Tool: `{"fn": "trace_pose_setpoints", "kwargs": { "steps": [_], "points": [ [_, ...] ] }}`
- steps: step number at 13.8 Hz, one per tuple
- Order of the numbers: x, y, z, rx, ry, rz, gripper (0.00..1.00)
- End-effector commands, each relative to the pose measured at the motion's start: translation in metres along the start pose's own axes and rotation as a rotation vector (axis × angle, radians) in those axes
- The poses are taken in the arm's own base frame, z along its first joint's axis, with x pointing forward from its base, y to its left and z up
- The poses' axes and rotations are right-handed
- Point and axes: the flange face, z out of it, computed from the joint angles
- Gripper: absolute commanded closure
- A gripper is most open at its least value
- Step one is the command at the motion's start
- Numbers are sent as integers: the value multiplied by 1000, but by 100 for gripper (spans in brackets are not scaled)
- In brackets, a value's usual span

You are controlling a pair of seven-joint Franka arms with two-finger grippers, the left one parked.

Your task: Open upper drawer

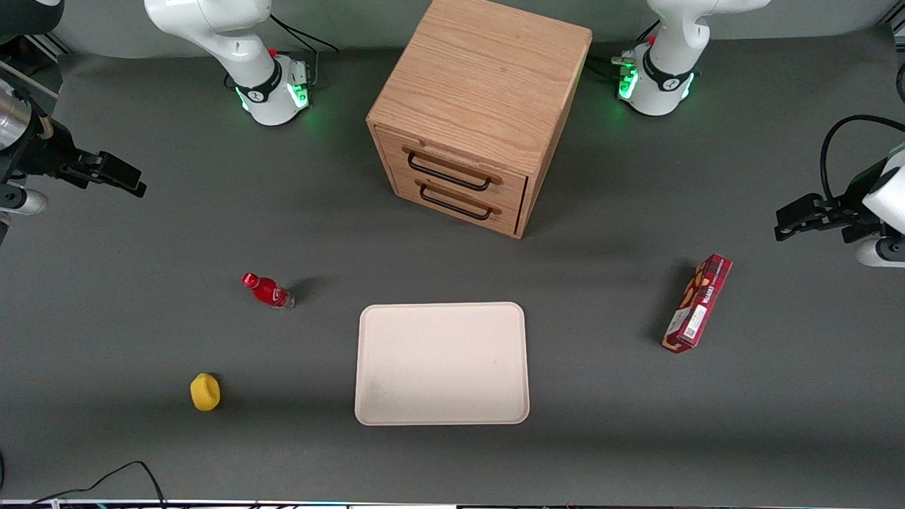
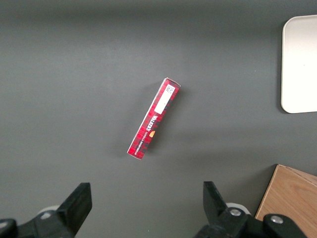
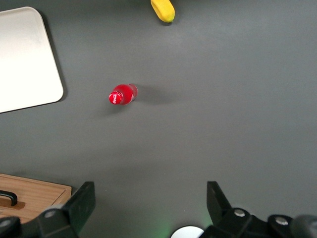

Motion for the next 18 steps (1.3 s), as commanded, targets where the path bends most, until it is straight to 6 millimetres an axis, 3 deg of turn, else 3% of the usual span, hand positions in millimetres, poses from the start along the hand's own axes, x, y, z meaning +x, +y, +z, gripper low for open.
{"fn": "trace_pose_setpoints", "kwargs": {
  "steps": [1,6,8,10,11,13,15,18],
  "points": [
    [0,1,-6,17,-14,6,0],
    [-2,-5,-5,20,-23,-51,0],
    [-12,-25,-31,94,1,-267,0],
    [-15,-47,-36,165,2,-330,0],
    [-13,-67,-29,189,-14,-369,0],
    [-30,-139,-19,236,-47,-590,0],
    [-39,-201,15,302,-121,-801,0],
    [-40,-261,66,468,-227,-963,0]
  ]
}}
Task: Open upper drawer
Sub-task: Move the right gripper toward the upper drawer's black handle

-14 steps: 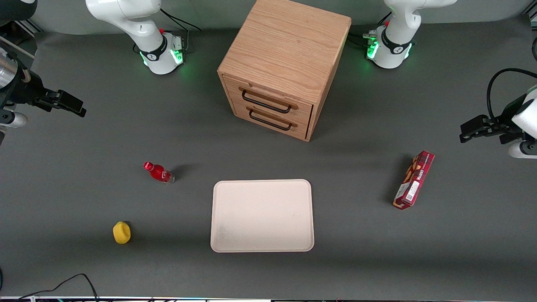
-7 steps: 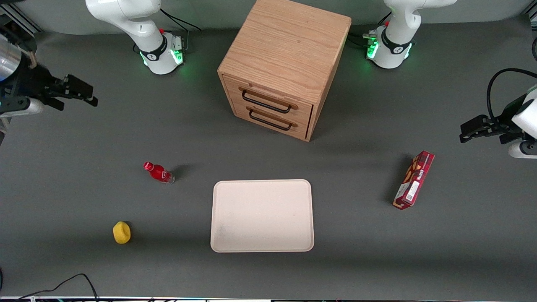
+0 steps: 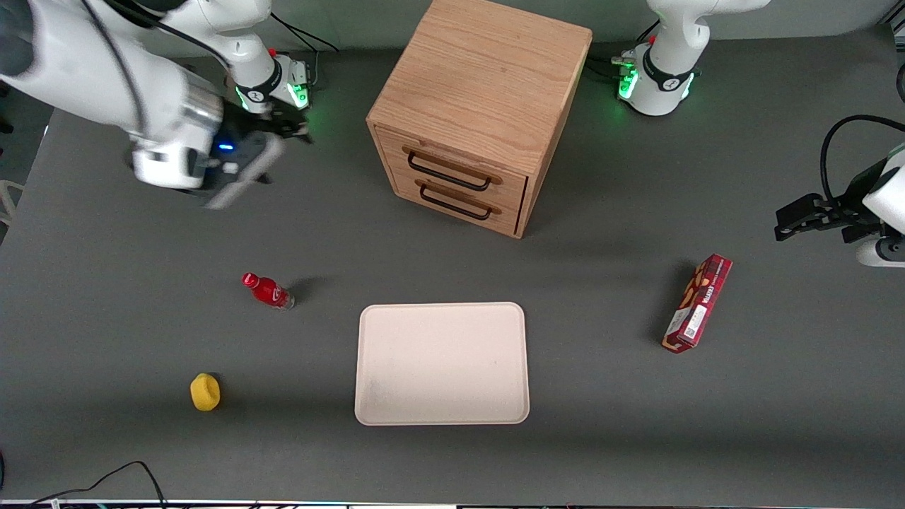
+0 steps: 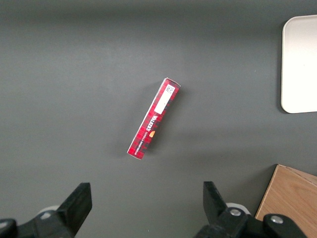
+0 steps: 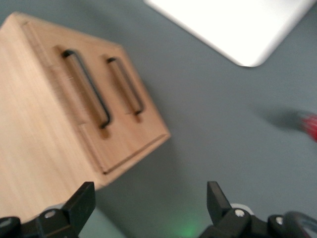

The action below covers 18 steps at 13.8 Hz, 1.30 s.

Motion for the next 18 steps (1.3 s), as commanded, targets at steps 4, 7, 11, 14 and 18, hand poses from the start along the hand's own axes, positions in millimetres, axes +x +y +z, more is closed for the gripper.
{"fn": "trace_pose_setpoints", "kwargs": {
  "steps": [4,7,11,14,18],
  "points": [
    [83,-24,100,181,-34,-203,0],
    [108,-43,148,215,-30,-228,0],
    [119,-46,186,189,-60,-244,0],
    [120,-58,209,187,-67,-256,0],
    [120,-54,228,159,-74,-259,0]
  ]
}}
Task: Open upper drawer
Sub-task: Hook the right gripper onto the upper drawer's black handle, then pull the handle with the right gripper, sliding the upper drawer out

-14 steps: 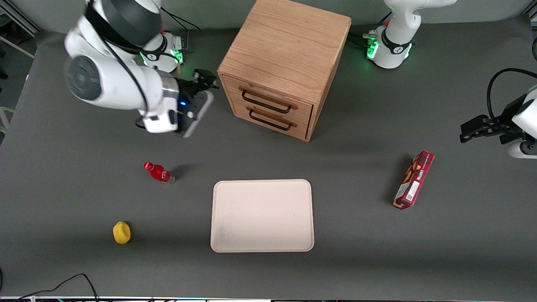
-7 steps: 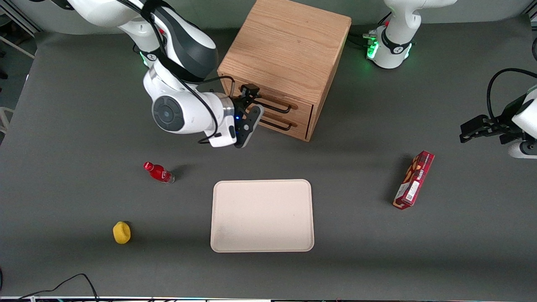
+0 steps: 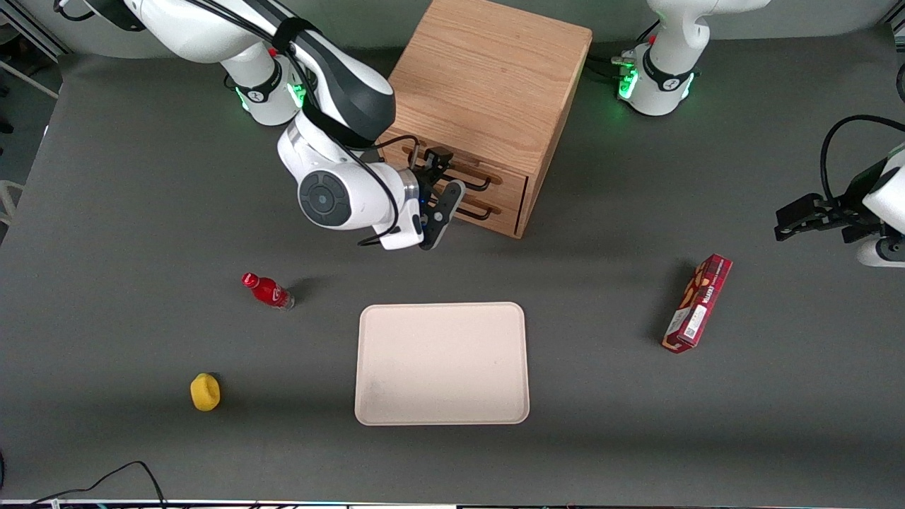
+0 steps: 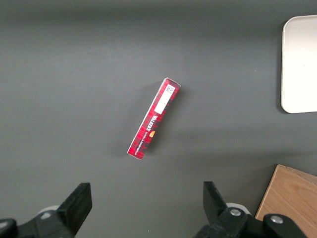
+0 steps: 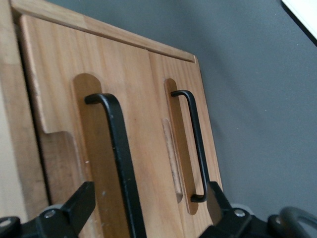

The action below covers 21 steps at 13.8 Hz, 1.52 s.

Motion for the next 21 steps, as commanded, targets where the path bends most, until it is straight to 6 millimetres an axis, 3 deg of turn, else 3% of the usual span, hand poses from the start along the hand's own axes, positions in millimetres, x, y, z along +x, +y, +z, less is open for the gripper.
{"fn": "trace_pose_setpoints", "kwargs": {
  "steps": [1,8,11,17,21],
  "points": [
    [3,2,14,-14,4,-18,0],
    [9,20,31,-49,-6,-26,0],
    [19,47,11,-48,42,-7,0],
    [23,82,-23,-63,104,31,0],
    [23,109,-32,-73,125,65,0]
  ]
}}
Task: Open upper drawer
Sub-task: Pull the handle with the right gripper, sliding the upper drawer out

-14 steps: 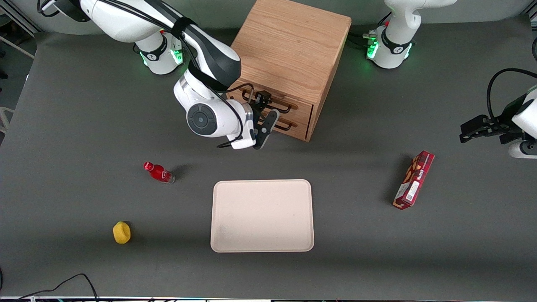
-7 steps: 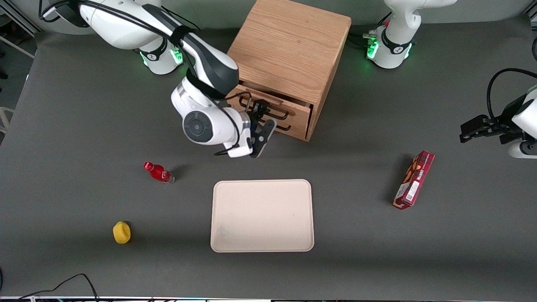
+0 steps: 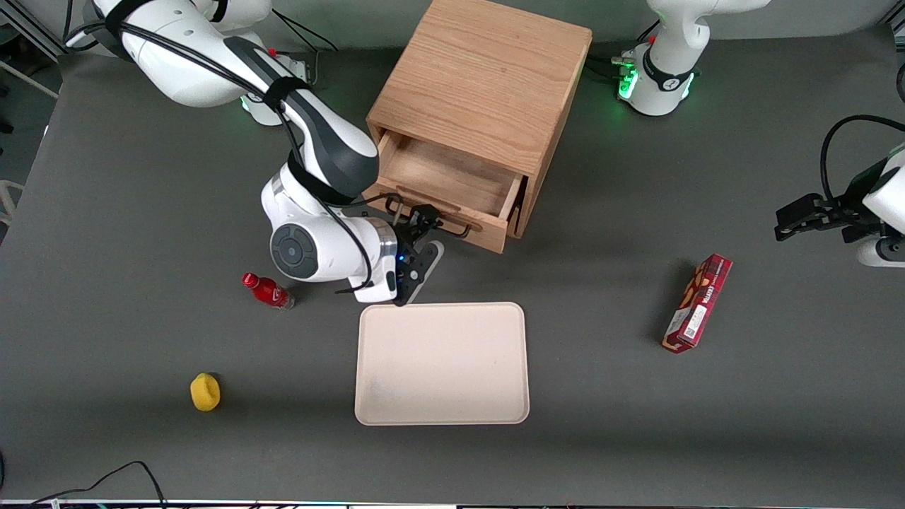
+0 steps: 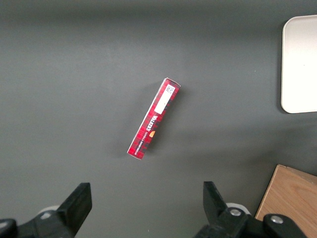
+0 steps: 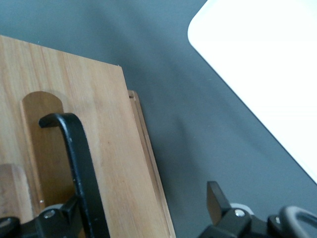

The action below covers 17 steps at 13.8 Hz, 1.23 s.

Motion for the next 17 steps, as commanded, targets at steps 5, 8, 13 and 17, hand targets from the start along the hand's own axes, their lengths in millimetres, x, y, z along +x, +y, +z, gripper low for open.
{"fn": "trace_pose_setpoints", "kwargs": {
  "steps": [5,8,13,17],
  "points": [
    [16,51,-38,-21,51,24,0],
    [14,71,-52,-43,69,48,0],
    [11,100,-74,-85,105,58,0],
    [8,87,-115,-108,123,37,0]
  ]
}}
